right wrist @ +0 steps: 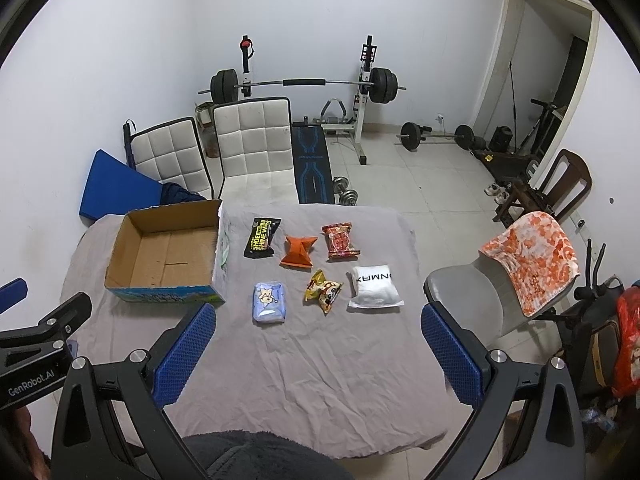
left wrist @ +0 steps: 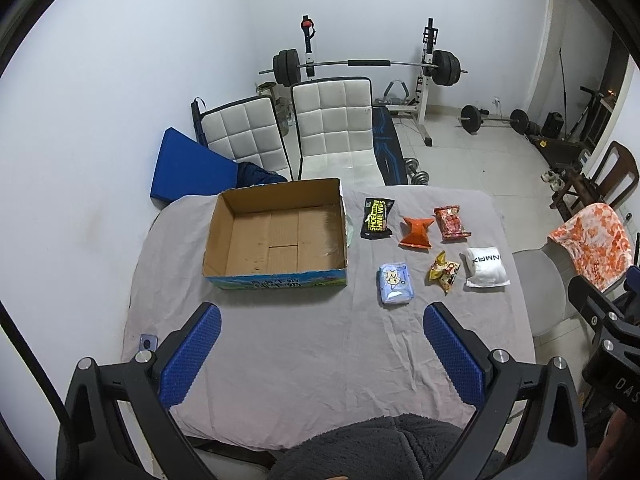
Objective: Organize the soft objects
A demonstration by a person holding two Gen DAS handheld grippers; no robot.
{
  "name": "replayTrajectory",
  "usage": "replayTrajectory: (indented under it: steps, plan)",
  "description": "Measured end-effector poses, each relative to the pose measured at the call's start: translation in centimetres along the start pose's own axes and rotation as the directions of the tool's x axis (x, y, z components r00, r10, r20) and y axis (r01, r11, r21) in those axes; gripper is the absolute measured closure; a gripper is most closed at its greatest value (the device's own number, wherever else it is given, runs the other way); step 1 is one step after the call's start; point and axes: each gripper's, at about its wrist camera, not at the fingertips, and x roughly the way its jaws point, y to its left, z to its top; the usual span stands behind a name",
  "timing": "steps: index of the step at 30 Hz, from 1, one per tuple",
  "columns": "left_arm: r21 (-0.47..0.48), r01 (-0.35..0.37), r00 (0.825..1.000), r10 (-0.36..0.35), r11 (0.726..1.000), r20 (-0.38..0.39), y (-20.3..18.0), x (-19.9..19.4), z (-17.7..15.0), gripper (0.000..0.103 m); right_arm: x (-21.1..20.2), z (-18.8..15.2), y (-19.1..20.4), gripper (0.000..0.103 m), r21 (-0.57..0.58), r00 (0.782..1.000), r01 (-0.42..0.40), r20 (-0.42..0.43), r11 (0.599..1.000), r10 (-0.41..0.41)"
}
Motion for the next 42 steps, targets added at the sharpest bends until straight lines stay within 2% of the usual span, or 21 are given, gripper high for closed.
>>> replayTrajectory:
  steps: [42]
  plan:
    - [-0.047,0.022,0.999,-0.021,0.999,0.025,1.1,-0.3,-1.0,0.000,-0.3,-0.5,0.8,0.000,-0.018,1.000,-0.007,0.022,1.000,0.007]
